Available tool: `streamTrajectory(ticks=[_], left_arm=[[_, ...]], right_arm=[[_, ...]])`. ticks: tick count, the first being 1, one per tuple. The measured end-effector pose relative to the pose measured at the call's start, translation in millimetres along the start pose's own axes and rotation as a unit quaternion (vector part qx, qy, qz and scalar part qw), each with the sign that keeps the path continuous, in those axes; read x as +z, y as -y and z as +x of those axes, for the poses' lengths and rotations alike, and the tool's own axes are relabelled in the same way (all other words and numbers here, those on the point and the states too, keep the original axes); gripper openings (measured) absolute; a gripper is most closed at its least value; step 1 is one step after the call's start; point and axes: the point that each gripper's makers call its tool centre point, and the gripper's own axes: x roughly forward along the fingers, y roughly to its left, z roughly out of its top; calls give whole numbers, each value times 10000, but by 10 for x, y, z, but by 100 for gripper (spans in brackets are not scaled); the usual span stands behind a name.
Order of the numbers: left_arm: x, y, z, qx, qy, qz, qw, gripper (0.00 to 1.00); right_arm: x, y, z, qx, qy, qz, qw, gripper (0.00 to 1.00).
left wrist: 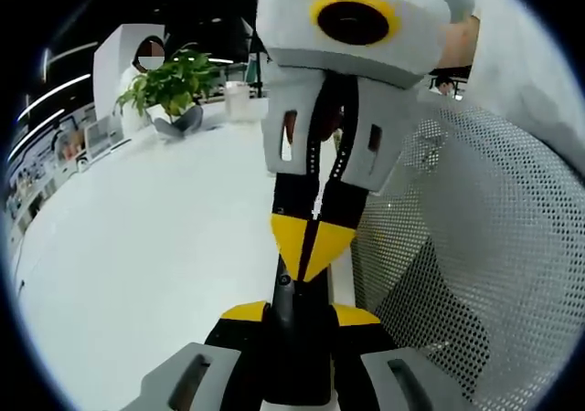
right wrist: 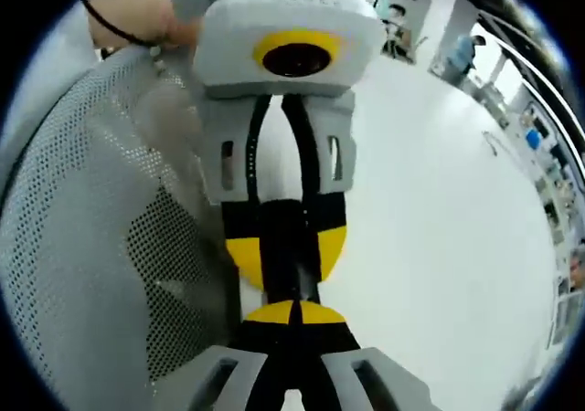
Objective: Press the specified remote control buttons in sequence, fully releasing each button before pressing the next.
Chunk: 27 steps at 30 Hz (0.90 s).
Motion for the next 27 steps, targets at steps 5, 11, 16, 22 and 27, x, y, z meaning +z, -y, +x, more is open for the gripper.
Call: streamTrajectory(ticks=[5,11,16,22,27], left_arm=[[-1,0,-1,1,-7,23,10000,25],[-3,1,-3,-2,4,16,10000,25],[-1,-1,-4,-7,11,4,10000,25],[-1,1,-4,-5,12,-3,10000,25],[-2,2,-5,-1,13,-2,10000,24]], right_arm=[[10,2,-21,315,391,743,9960,0],[15,112,-18,249,345,805,9958,0],[16,112,13,381,128,705,9967,0],[23,134,36,566,-304,920,9937,0],[24,147,59,591,-558,1033,9913,0]])
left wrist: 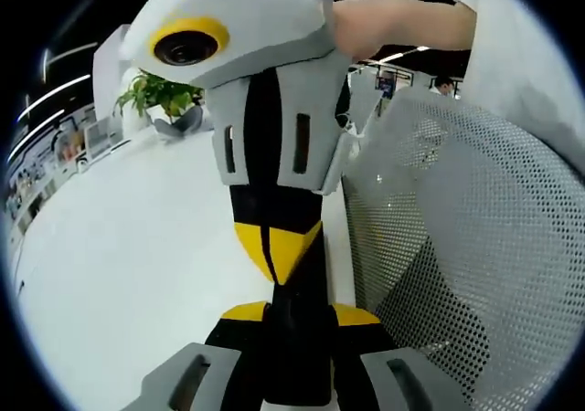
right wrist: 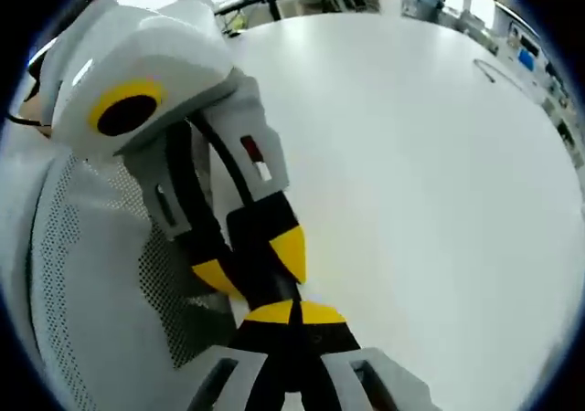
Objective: Press the specified remote control buttons in sequence, fully releasing each button before pressing the next.
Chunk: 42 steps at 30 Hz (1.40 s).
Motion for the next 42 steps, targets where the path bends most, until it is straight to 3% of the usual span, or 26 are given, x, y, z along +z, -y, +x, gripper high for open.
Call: streamTrajectory(ticks=[7,12,15,19,21,23,35,42], left_arm=[[4,2,2,7,-7,10,10000,24],[2,1,1,11,-7,16,10000,24],[-1,3,1,8,2,58,10000,24],[1,-1,2,2,1,53,10000,24],[2,-2,2,1,0,59,10000,24],[2,-1,2,1,4,52,10000,24],[7,-4,1,-9,36,-101,9999,25],[4,-9,2,7,30,-98,9999,24]], right_arm=[[-19,-4,-3,-337,121,24,9994,0],[-9,-3,-27,-533,762,-58,9957,0],[-42,-84,-60,-498,832,-138,9952,0],[68,-211,-100,-363,1138,-214,9926,0],[90,-221,-62,-387,1103,-291,9927,0],[26,-199,5,-457,820,-483,9944,0],[60,-208,21,-964,561,-1197,9865,0],[84,-149,16,-966,882,-783,9883,0]])
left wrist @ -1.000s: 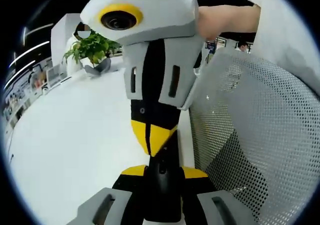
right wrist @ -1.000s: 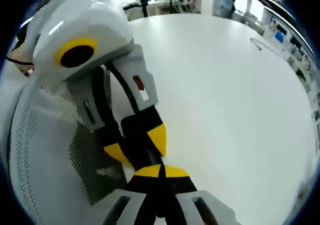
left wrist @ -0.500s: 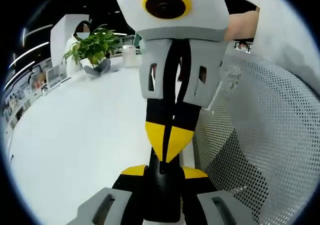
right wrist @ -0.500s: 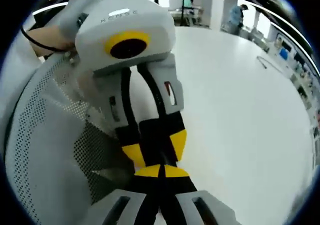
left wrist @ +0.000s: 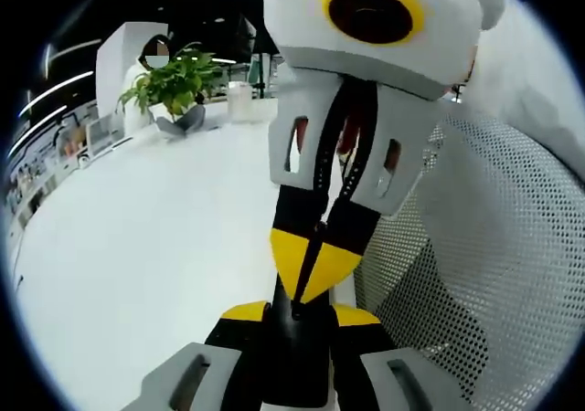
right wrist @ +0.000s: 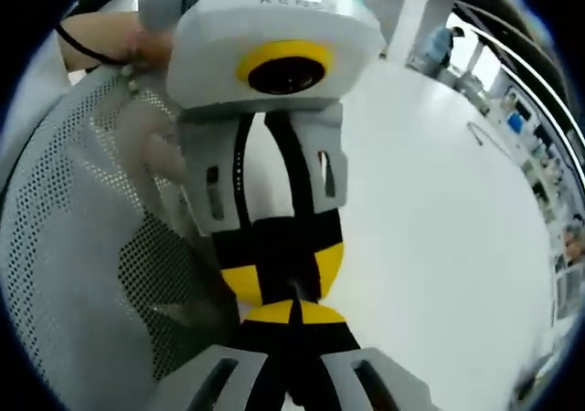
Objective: Press the specified remote control buttons in sequence, fully releasing each button before pressing the next.
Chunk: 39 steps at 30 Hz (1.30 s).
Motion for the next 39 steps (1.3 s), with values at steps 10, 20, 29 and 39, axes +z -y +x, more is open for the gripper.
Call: streamTrajectory(ticks=[10,20,29,39], left_arm=[[1,-1,2,3,-8,53,10000,25],[-3,-1,0,5,3,43,10000,24],[-5,0,-1,10,-11,66,10000,24],[-7,0,0,15,-6,62,10000,24]], right_arm=[[35,-88,-14,257,111,-77,9996,0],[33,-69,15,62,-103,-203,9997,0],[44,-55,0,121,205,95,9997,0],[60,-56,10,65,82,-206,9997,0]])
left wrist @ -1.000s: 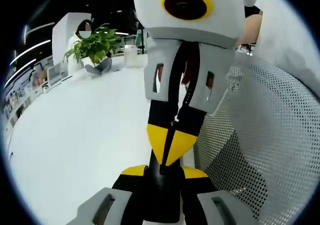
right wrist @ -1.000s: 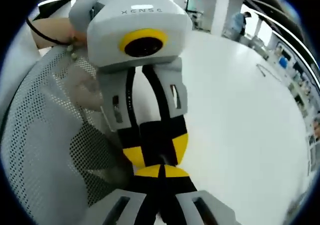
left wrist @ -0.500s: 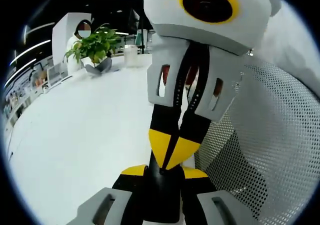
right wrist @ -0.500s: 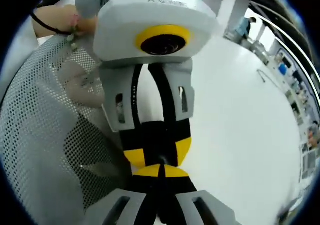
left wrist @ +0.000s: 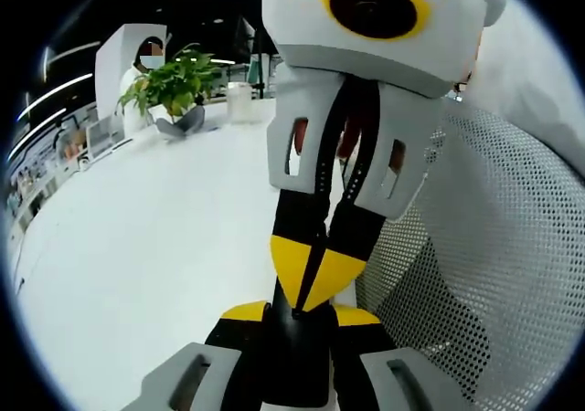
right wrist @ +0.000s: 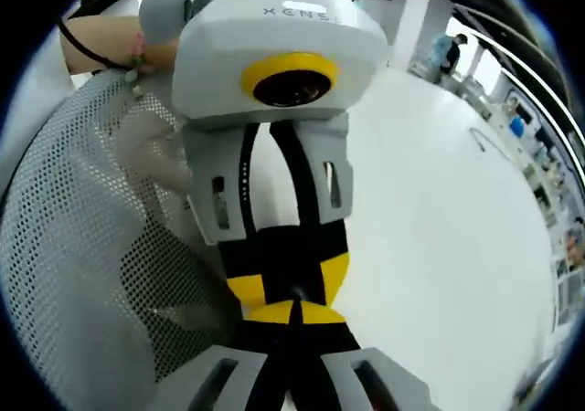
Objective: Press the specified remote control buttons in sequence, fully releasing each button before pressing the next.
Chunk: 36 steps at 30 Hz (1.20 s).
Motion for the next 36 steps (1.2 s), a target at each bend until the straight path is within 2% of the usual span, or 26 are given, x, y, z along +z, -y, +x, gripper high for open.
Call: streamTrajectory(ticks=[2,7,10,13,16,18,20,25,26,29,31,32,35,36], left_arm=[[4,2,-1,8,1,12,10000,24],[-2,3,0,53,-23,48,10000,25],[-3,2,-1,88,-14,25,10000,25],[-1,-1,3,137,-20,15,9999,25],[1,-5,6,138,-54,25,9999,25],[2,-6,7,139,-66,20,9999,25],[2,-6,6,141,-67,25,9999,25],[1,-9,-1,114,110,-43,9999,25],[6,-6,0,116,98,-21,9999,25],[6,-5,4,118,102,-7,9999,25],[8,-8,4,107,83,6,9999,25],[8,-5,7,107,49,24,9999,25],[13,-11,10,131,33,30,9999,25],[15,-20,6,132,48,21,9999,25]], right_arm=[[4,-6,6,21,8,-42,10000,0],[8,-26,17,-9,-42,-520,9986,0],[13,-30,23,66,-148,-1114,9936,0],[7,-35,27,181,-327,-1667,9853,0],[0,-38,33,245,-493,-1964,9790,0],[14,-33,43,238,-569,-1858,9806,0],[4,-32,38,254,-623,-1982,9778,0],[3,-22,30,325,-604,-1994,9775,0],[2,-20,33,350,-632,-1830,9805,0],[5,-13,41,385,-648,-1774,9813,0],[9,-7,46,422,-641,-1557,9848,0],[8,-10,41,498,-656,-1218,9891,0],[35,21,50,636,-561,-860,9927,0],[42,37,49,631,-512,-913,9925,0]])
